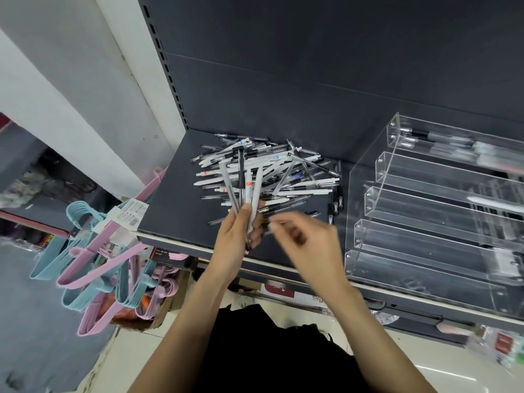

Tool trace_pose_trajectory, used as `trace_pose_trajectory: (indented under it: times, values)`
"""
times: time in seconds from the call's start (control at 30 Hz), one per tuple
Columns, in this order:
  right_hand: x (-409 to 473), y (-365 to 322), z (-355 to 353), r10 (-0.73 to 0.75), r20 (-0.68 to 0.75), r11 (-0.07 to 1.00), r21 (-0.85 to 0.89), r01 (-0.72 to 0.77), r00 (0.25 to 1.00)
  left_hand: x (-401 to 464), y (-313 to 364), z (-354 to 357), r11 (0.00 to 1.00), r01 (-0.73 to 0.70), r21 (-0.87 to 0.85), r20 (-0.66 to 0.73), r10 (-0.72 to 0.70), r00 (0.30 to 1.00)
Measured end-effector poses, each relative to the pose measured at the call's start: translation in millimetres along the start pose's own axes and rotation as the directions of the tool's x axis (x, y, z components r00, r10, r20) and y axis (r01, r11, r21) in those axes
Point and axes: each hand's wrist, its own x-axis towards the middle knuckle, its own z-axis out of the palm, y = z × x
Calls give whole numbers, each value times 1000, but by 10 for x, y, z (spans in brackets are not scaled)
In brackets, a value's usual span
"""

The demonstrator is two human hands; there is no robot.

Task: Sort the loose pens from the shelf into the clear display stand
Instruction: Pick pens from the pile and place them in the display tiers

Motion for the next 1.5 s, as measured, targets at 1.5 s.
trace_pose_trajectory:
  times: [1.5]
  values:
    - [239,162,-563,508,-37,703,595,-389,861,-216,-177,554,983,98,-152,-29,-104,994]
